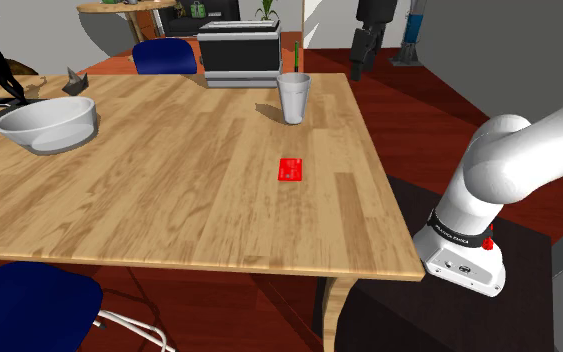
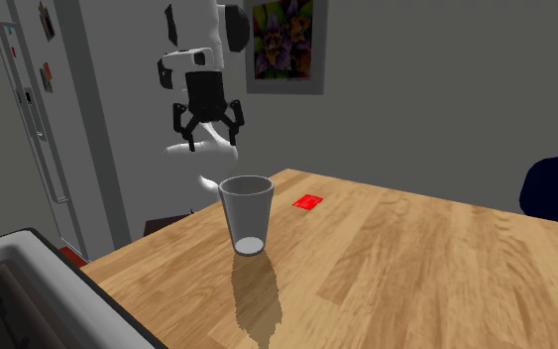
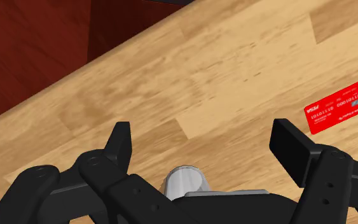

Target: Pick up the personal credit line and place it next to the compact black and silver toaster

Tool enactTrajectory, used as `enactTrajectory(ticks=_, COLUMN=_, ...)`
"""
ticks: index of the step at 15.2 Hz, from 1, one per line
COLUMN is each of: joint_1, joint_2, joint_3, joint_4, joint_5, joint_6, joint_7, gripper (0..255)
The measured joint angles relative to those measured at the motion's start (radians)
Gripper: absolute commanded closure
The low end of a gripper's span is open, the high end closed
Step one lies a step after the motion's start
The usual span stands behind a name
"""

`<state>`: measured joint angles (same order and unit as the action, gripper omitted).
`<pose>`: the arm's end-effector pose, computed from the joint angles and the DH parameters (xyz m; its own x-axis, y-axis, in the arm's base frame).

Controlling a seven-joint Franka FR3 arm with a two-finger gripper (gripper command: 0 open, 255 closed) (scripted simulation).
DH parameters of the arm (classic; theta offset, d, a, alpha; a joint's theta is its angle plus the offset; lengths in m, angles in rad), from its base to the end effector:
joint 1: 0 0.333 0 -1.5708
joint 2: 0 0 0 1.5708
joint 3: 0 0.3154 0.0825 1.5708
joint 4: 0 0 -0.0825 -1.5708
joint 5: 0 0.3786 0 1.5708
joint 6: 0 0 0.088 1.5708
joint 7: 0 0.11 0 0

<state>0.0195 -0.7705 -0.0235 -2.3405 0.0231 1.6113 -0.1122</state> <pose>0.3106 -0.0010 0.5933 0.9926 0.1129 0.0453 0.1145 -0.9928 -0.0346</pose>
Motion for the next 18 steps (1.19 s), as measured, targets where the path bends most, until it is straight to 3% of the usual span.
enactTrajectory(ticks=3, joint_1=-0.011, joint_2=-0.048, joint_3=0.045, joint_4=-0.053, joint_5=0.012, joint_6=0.035, joint_7=0.075, gripper=0)
enactTrajectory(ticks=7, joint_1=-0.04, joint_2=-0.165, joint_3=0.21, joint_4=-0.161, joint_5=0.062, joint_6=0.117, joint_7=0.331, gripper=0)
enactTrajectory(ticks=13, joint_1=-0.102, joint_2=-0.225, joint_3=0.531, joint_4=-0.236, joint_5=0.151, joint_6=0.25, joint_7=0.763, gripper=0)
enactTrajectory(ticks=18, joint_1=-0.245, joint_2=-0.168, joint_3=0.83, joint_4=-0.177, joint_5=0.185, joint_6=0.337, joint_7=1.123, gripper=0)
